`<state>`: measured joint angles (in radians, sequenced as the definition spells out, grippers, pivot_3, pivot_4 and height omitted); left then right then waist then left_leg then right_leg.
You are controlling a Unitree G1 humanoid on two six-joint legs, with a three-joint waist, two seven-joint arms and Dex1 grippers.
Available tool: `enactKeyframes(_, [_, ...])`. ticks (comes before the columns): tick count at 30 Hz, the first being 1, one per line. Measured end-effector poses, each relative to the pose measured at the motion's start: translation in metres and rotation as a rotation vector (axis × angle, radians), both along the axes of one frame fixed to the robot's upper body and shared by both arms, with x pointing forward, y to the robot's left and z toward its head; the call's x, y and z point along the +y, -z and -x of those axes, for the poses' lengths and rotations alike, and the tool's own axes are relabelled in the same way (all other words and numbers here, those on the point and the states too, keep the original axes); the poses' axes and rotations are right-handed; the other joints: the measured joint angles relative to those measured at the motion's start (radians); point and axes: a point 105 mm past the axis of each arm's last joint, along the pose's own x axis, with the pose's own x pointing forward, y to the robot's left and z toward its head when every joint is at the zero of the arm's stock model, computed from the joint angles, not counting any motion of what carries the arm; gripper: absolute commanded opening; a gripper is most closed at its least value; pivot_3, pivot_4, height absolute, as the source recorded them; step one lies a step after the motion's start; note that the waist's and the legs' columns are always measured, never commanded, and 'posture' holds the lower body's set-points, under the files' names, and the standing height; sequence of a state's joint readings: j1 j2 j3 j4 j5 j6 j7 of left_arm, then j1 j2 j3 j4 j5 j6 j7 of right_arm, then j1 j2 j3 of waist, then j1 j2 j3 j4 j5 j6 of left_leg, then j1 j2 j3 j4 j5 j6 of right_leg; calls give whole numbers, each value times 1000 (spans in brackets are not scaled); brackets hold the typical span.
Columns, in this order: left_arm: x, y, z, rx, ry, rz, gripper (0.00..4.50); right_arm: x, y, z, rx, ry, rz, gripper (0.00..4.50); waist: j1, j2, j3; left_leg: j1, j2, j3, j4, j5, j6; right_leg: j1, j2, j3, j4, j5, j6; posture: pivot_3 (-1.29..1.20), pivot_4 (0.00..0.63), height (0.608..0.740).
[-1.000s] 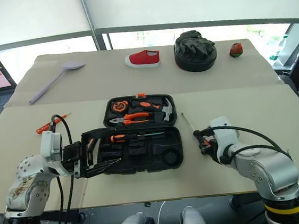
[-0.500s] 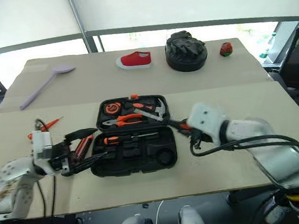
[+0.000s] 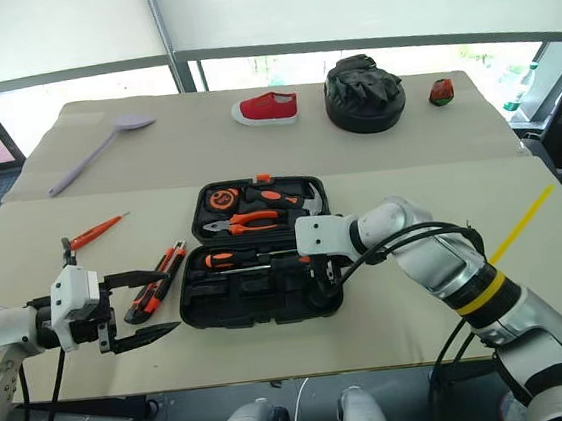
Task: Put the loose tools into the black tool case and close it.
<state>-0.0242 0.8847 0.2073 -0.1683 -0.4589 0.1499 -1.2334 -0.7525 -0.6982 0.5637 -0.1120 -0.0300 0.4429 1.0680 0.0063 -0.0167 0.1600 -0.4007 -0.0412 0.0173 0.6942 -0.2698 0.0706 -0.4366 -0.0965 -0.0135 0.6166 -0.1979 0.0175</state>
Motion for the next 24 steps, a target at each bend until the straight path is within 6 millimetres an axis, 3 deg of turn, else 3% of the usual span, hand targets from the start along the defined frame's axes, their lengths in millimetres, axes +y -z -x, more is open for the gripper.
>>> enactKeyframes(9, [-1,-3,-3,-8,-17,0,4500,-4,5,-7,33,51,30,1036,-5,0,0,-3,1,0,0,1,-2,-4,2,0,6,0,-2,0,150,740])
enactKeyframes(11, [-2,-3,-4,-10,-20,8,4500,-3,5,-7,26,42,32,2041,-5,0,0,-3,1,0,0,1,-2,-4,2,0,6,0,-2,0,150,740])
enactKeyframes(14, [-6,-6,-6,-27,-13,27,4500,0,3,-13,-37,12,19,2915,-6,0,0,-3,1,0,0,1,-2,-4,3,0,6,0,-2,0,150,740])
enactKeyframes(19, [-11,-12,-5,-50,37,41,4500,4,-11,-14,-9,-50,-105,2915,-12,0,0,-3,1,1,0,1,-2,-4,4,0,6,0,-2,0,150,740])
enactKeyframes(22, [-17,-17,-6,-67,58,97,4500,-1,-36,-12,38,-87,-231,2915,-10,0,0,-3,1,0,1,1,-2,-3,4,0,6,0,-2,0,150,740])
enactKeyframes(23, [-19,-18,-6,-71,62,110,4500,1,-42,-12,44,-99,-274,2397,-11,0,0,-3,1,0,1,1,-2,-3,3,0,6,0,-2,0,150,740])
enactKeyframes(24, [-19,-18,-7,-72,63,114,4500,4,-46,-12,50,-107,-329,2210,-12,0,0,-2,2,0,0,1,-2,-3,3,0,6,0,-2,0,150,740])
